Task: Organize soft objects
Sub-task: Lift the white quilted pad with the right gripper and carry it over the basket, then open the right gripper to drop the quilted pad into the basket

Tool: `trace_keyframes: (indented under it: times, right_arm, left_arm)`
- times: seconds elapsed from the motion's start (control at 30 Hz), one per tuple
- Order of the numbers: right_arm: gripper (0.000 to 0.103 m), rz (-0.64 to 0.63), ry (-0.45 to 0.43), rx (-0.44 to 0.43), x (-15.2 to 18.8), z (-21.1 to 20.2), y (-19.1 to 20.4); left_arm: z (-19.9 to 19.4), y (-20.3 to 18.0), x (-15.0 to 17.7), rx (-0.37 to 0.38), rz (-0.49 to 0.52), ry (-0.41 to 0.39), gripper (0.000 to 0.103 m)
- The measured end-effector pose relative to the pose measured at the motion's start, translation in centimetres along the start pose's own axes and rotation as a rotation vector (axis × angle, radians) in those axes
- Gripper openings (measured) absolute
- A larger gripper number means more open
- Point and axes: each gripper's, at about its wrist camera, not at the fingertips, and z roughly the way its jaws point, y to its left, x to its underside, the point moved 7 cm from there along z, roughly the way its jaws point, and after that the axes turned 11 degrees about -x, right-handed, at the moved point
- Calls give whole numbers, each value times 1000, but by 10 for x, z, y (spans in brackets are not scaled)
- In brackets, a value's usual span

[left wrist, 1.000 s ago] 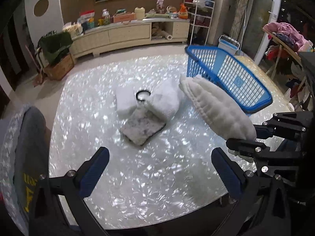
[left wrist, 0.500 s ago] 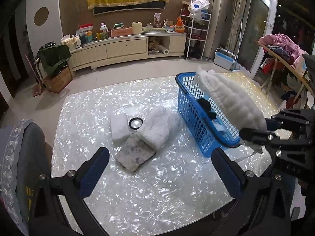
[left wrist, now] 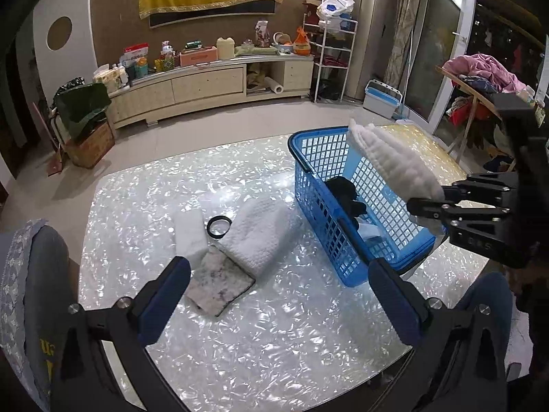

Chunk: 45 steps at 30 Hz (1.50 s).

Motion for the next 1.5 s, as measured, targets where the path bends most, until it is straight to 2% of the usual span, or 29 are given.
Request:
trace_keyframes:
  times: [0.23, 0.7, 0.87, 1.07, 1.13, 1.17, 1.23, 1.3, 1.37, 1.47, 1.5]
  right_arm:
    - [20, 38, 85, 11, 11, 32, -20]
    - [20, 146, 296, -20, 33, 94, -43]
    - [21, 160, 343, -23, 41, 107, -42]
    - [23, 164, 336, -16, 44, 107, -45]
    - [29, 158, 321, -26, 43, 103, -43]
    - [37, 160, 317, -17, 41, 103, -49]
    - [42, 156, 300, -11, 39, 99, -48]
    - [59, 154, 280, -6, 38, 93, -48]
    - [65, 149, 251, 1, 36, 83, -46]
    - [83, 131, 213, 27, 28, 69, -39]
    - [86, 124, 194, 26, 26, 63, -34]
  left_arm:
    - [17, -6, 2, 36, 6, 19, 103]
    - [37, 6, 10, 27, -7, 62, 103]
    - [42, 10, 15, 13, -16, 78, 103]
    - [42, 11, 19, 3, -15, 81, 103]
    - [43, 13, 20, -4, -19, 84, 103]
    - [43, 14, 20, -6, -21, 85, 103]
    - [44, 18, 21, -11, -27, 88, 103]
    - [44, 23, 22, -15, -31, 88, 103]
    - [43, 26, 24, -16, -33, 87, 103]
    - [44, 33, 28, -27, -27, 92, 103]
    - [44, 34, 29, -30, -27, 94, 103]
